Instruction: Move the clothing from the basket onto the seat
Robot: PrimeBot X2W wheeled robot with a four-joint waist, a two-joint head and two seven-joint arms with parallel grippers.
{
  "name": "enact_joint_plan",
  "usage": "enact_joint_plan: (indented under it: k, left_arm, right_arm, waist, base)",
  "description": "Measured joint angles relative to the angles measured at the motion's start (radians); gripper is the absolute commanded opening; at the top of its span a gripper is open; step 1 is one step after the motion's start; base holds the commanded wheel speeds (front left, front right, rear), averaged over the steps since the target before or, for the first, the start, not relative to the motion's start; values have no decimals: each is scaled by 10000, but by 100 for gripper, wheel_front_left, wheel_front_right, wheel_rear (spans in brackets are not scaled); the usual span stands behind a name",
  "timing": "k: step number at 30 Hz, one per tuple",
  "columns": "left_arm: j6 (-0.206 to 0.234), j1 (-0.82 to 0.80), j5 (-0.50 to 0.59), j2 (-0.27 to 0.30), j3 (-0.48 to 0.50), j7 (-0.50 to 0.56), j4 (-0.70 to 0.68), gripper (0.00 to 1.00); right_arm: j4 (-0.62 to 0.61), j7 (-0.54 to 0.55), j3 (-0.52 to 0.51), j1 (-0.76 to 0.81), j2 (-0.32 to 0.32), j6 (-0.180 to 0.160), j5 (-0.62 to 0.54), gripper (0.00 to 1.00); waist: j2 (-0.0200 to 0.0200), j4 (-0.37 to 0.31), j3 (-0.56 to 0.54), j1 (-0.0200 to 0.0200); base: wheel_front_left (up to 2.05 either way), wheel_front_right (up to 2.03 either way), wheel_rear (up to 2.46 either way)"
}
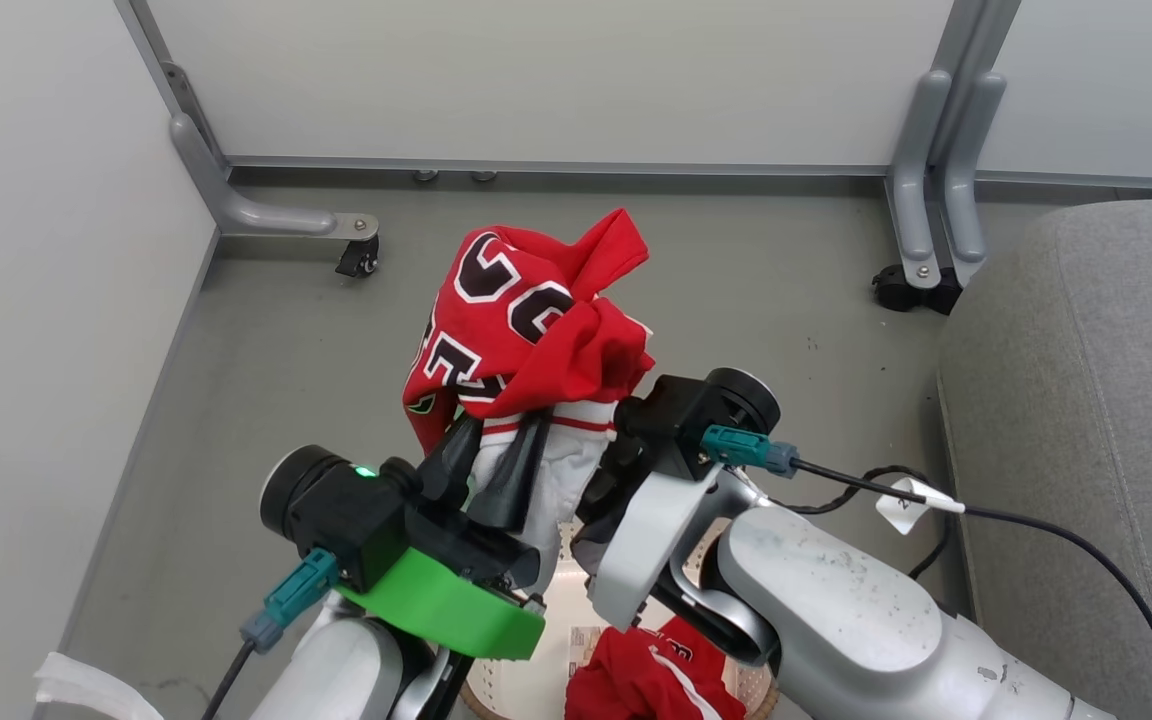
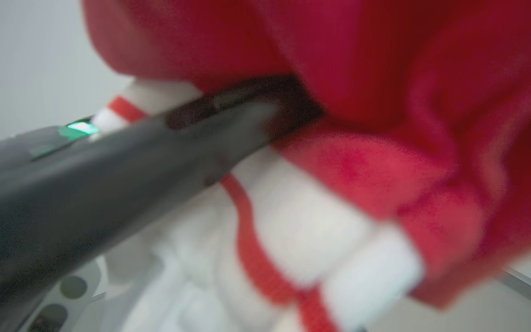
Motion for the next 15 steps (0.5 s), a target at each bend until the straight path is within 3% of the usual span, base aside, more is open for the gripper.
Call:
enact_joint_plan:
  k: [1,15]
  left_arm:
    - [40,-1,17,0,4,0,8,100]
    - [470,11,546,389,86,-134,54,100]
  right_arm:
    - [10,-31,-10,2,-23,0,65,0]
    - [-178,-65,-1081,711,-617,0,244,0]
  waist:
    - [0,4,-4,0]
    - [0,-221,15,0]
  base:
    - [0,0,0]
    - [0,0,0]
